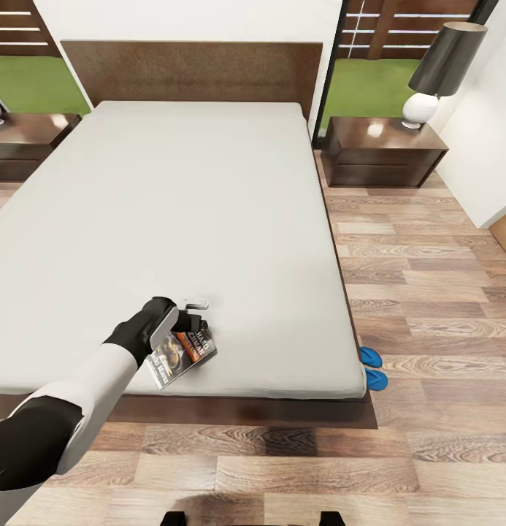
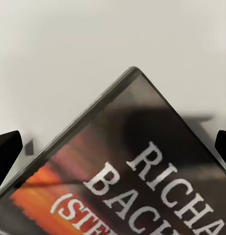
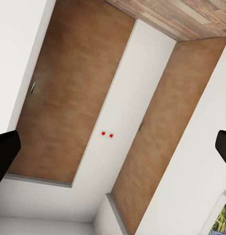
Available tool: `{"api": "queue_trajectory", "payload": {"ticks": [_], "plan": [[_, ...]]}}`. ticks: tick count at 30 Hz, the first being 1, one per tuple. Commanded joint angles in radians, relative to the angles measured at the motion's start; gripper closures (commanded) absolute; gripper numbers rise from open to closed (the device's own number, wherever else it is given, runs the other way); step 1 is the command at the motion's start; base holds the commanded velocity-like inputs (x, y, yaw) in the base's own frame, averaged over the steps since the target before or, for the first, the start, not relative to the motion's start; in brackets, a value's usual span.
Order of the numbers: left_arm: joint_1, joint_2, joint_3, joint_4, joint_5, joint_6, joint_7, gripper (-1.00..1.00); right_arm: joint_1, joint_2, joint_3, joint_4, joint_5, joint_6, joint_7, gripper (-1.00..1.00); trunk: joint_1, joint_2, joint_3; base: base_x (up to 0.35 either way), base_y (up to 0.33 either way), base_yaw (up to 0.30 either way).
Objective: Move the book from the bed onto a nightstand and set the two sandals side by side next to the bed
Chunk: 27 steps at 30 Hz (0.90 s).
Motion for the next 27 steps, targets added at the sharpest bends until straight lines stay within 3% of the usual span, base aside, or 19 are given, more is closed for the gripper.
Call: {"api": "queue_trajectory", "payload": {"ticks": [1, 27], "plan": [[0.000, 0.001, -0.007, 0.017, 0.016, 0.005, 0.007, -1.00, 0.000, 0.001, -0.002, -0.002, 0.010, 0.004, 0.000, -1.00, 0.000, 0.000, -0.001, 0.000, 0.000, 0.000], [0.000, 0.001, -0.007, 0.017, 0.016, 0.005, 0.008, -1.00, -0.001, 0.006, -0.002, -0.002, 0.010, 0.004, 0.001, -1.00, 0.000, 0.000, -0.001, -0.015, 0.000, 0.000]]}}
